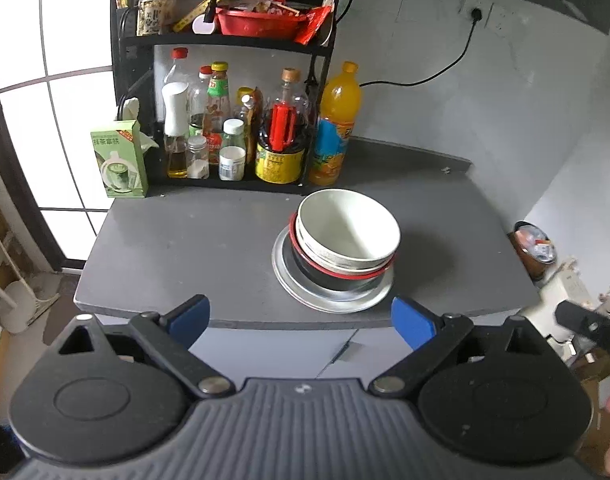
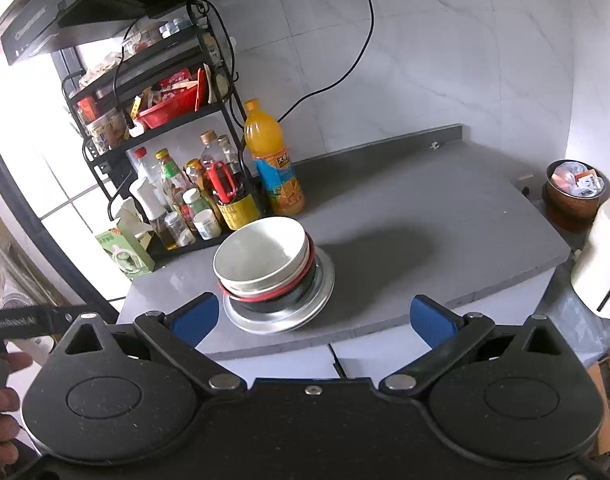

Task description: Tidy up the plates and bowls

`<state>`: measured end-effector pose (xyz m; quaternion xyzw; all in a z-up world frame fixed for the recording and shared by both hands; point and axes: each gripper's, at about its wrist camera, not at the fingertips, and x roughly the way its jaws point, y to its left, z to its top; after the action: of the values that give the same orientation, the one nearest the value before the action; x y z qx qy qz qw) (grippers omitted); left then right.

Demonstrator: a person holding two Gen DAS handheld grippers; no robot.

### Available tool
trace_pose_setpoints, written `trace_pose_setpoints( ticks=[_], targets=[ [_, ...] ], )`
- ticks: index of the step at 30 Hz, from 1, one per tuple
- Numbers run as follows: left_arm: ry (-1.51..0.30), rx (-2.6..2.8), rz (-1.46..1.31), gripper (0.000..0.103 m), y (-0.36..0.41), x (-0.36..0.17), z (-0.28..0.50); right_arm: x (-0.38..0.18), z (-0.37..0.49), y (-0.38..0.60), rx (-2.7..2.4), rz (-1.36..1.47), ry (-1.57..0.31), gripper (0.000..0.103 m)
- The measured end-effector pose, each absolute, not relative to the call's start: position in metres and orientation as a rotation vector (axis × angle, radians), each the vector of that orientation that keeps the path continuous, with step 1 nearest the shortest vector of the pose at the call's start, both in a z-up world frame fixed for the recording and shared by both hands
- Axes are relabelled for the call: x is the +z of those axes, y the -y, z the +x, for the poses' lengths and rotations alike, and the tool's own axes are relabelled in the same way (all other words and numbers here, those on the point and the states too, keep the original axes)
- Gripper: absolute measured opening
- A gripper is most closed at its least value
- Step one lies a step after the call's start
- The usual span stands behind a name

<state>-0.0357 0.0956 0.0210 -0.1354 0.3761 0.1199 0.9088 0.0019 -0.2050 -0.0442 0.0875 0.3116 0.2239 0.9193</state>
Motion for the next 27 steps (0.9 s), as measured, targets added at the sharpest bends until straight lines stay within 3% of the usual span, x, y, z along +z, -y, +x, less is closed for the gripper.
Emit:
trace_pose_setpoints(
  ticks=[27],
  targets=[
    [-0.799,0.083,-0.132,0.097,-0.107,0.002,-0.082,-0.061,-0.082,0.166,0.283,0.114,-0.627,0.103]
  ],
)
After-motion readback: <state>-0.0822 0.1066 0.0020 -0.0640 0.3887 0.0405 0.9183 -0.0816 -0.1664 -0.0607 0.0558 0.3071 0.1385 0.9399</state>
